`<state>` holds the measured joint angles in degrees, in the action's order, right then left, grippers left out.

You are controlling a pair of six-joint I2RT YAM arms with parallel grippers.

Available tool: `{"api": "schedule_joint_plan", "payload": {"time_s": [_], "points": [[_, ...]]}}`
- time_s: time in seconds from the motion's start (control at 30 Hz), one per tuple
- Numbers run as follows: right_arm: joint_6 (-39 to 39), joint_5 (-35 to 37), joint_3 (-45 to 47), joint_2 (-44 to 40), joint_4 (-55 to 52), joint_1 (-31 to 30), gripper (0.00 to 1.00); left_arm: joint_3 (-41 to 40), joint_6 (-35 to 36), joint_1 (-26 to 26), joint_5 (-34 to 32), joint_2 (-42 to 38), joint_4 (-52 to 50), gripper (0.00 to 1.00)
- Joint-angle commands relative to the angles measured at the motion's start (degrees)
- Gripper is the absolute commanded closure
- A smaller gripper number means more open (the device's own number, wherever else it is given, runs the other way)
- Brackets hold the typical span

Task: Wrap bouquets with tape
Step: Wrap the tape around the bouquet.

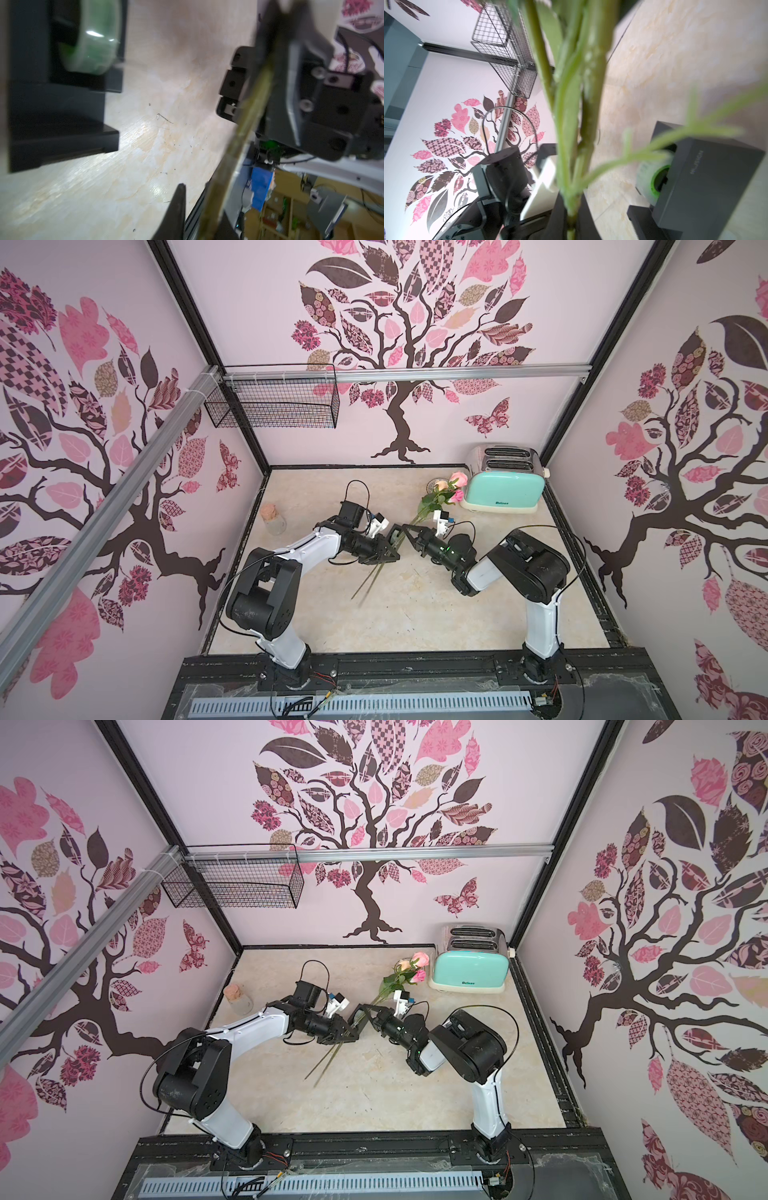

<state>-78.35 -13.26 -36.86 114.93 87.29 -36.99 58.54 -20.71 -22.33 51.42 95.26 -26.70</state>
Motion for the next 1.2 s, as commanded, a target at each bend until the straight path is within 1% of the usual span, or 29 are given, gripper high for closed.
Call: {"api": "schedule_joint_plan", "payload": {"time_s": [0.0, 0.03, 0.1, 0.13, 0.23, 0.37, 0.47, 0.63, 0.7, 0.77, 0.8, 0.83, 0.87, 0.93, 0.97, 1.03, 1.07, 1.1, 1.13, 1.17], "points": [[0.5, 0.0, -0.1, 0.5, 4.4, -0.1, 1.0, 2.8, 3.0, 0.2, -5.9, -0.1, -5.1, 1.0], [0.4, 0.1, 0.1, 0.4, 4.1, -0.1, 0.96, 3.5, 4.4, -0.2, -7.9, -0.4, -6.5, 1.0], [0.0, 0.0, 0.4, -0.2, 2.4, -0.1, 0.76, 4.5, 7.1, -2.0, -13.5, -1.5, -8.8, 1.0], [-0.2, -0.2, 0.4, -0.5, 1.4, -0.1, 0.74, 4.7, 8.2, -2.9, -16.1, -2.1, -9.4, 1.0], [-0.8, -0.3, 0.5, -1.8, -2.7, -0.1, 0.65, 5.0, 12.6, -7.0, -27.4, -4.4, -11.1, 1.0], [-1.8, -1.2, 0.0, -2.8, -7.6, -0.1, 0.62, 4.3, 18.3, -12.9, -43.7, -6.6, -11.5, 1.0], [-3.1, -2.5, -0.7, -3.0, -10.0, 0.0, 0.62, 3.6, 21.0, -17.3, -55.1, -7.1, -10.7, 1.0], [-3.9, -4.3, -1.9, -4.3, -15.7, 0.0, 0.63, 1.7, 24.5, -23.1, -70.4, -7.1, -7.2, 1.0], [-4.0, -5.1, -2.6, -4.8, -18.2, -0.1, 0.63, 0.6, 27.3, -25.5, -76.2, -7.0, -5.2, 1.0], [-4.6, -6.0, -3.5, -4.9, -20.6, 0.0, 0.68, -0.6, 28.9, -27.4, -81.4, -7.0, -2.6, 1.0], [-4.9, -6.8, -4.0, -4.7, -21.5, 0.0, 0.7, -1.2, 29.5, -28.0, -82.9, -7.0, -1.3, 1.0], [-5.3, -7.4, -4.4, -4.6, -22.2, -0.1, 0.73, -1.5, 29.8, -28.1, -82.9, -6.9, -0.8, 1.0], [-5.7, -8.1, -4.8, -4.3, -22.5, 0.0, 0.82, -1.4, 30.2, -28.1, -82.7, -6.7, -0.6, 1.0], [-6.6, -8.7, -5.0, -3.8, -21.4, 0.0, 0.95, -1.4, 29.6, -28.2, -82.8, -6.2, -0.3, 1.0], [-7.0, -8.5, -4.6, -3.5, -20.3, 0.0, 1.0, -1.0, 28.8, -28.3, -82.5, -6.0, -0.6, 1.0], [-7.2, -7.6, -3.8, -3.3, -18.1, 0.0, 1.0, 0.4, 26.6, -28.1, -79.7, -6.2, -2.8, 0.99], [-6.9, -7.0, -3.3, -3.4, -16.8, 0.0, 1.0, 0.9, 25.3, -27.7, -76.8, -6.7, -3.9, 0.9], [-6.6, -6.6, -3.1, -3.4, -16.0, 0.0, 1.0, 1.5, 23.9, -27.1, -74.3, -7.3, -4.9, 0.84], [-6.2, -6.2, -2.7, -3.4, -14.8, 0.0, 1.0, 2.0, 22.1, -26.0, -69.6, -8.2, -5.9, 0.77], [-5.7, -5.9, -2.5, -3.3, -13.5, 0.0, 1.0, 2.3, 20.2, -24.2, -64.9, -9.5, -6.9, 0.73]]}}
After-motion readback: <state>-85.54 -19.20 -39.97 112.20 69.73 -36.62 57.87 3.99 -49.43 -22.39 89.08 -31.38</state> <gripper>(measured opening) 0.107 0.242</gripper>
